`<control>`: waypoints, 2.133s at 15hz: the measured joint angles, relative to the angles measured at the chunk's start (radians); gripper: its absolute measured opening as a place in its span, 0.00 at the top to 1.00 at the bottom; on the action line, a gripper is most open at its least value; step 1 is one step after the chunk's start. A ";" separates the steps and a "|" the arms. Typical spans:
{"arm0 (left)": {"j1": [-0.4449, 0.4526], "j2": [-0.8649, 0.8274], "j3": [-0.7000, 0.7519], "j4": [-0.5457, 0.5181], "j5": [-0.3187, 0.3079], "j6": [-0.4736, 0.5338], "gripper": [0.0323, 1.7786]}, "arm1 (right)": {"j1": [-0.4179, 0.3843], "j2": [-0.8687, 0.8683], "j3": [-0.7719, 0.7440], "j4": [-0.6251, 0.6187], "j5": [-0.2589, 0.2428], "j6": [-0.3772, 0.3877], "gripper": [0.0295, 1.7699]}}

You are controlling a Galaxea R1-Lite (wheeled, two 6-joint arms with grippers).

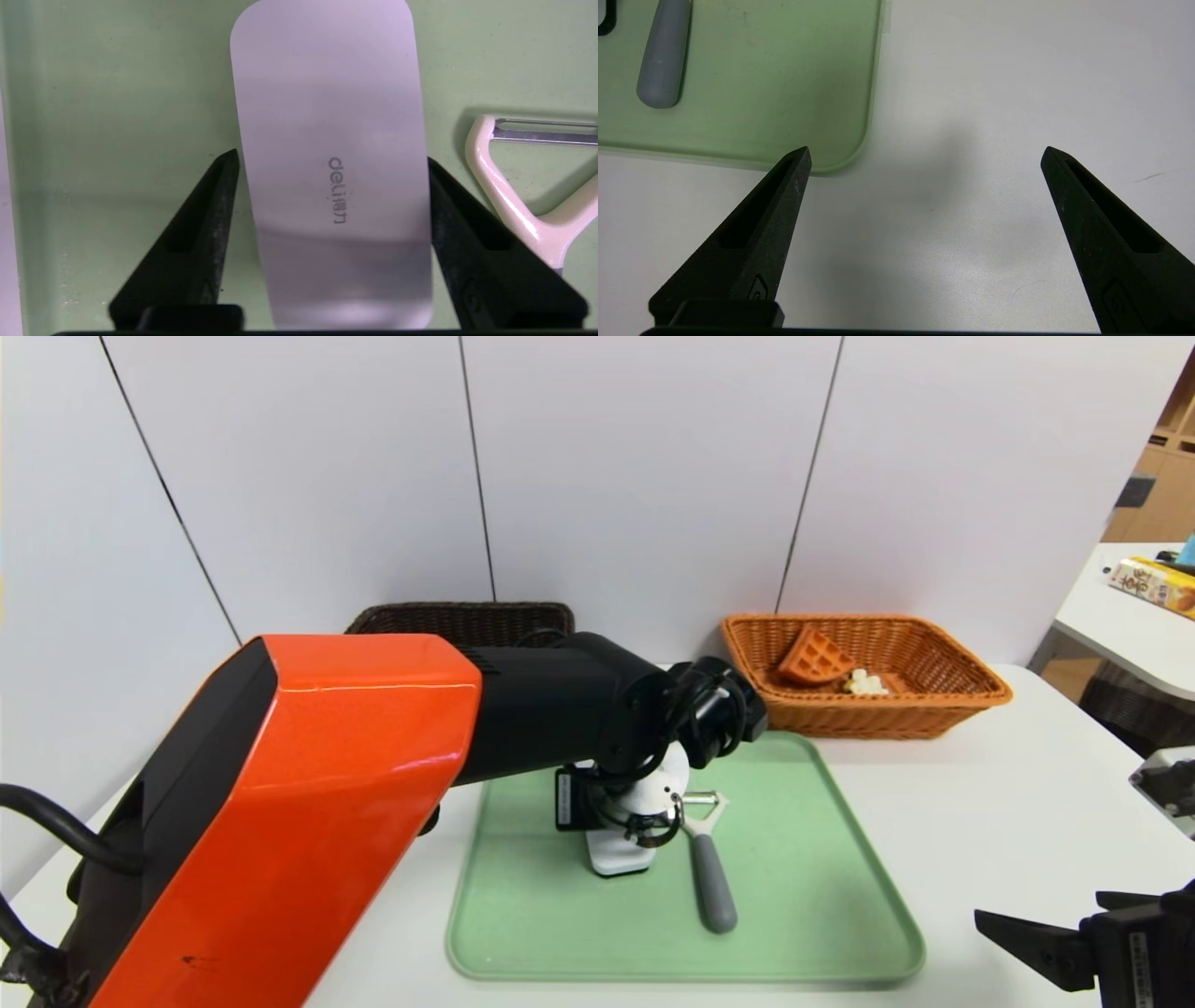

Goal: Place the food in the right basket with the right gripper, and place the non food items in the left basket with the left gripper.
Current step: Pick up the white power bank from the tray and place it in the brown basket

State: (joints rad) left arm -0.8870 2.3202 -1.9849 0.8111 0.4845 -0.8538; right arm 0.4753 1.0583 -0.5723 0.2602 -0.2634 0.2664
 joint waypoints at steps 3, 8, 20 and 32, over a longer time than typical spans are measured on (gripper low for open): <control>0.000 0.001 0.000 -0.001 0.000 0.000 0.44 | 0.000 0.000 0.002 -0.002 0.000 0.000 0.04; -0.002 -0.014 0.000 0.007 0.013 0.021 0.44 | -0.001 0.000 0.008 -0.003 0.002 0.001 0.04; -0.003 -0.436 0.011 -0.143 0.063 0.831 0.44 | -0.001 0.000 0.017 -0.004 0.010 0.000 0.04; 0.340 -0.582 0.074 -0.203 -0.173 1.622 0.44 | 0.000 -0.003 0.024 -0.004 0.008 0.000 0.04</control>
State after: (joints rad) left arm -0.5474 1.7381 -1.9113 0.6081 0.3111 0.7683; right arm 0.4751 1.0553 -0.5479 0.2564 -0.2553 0.2668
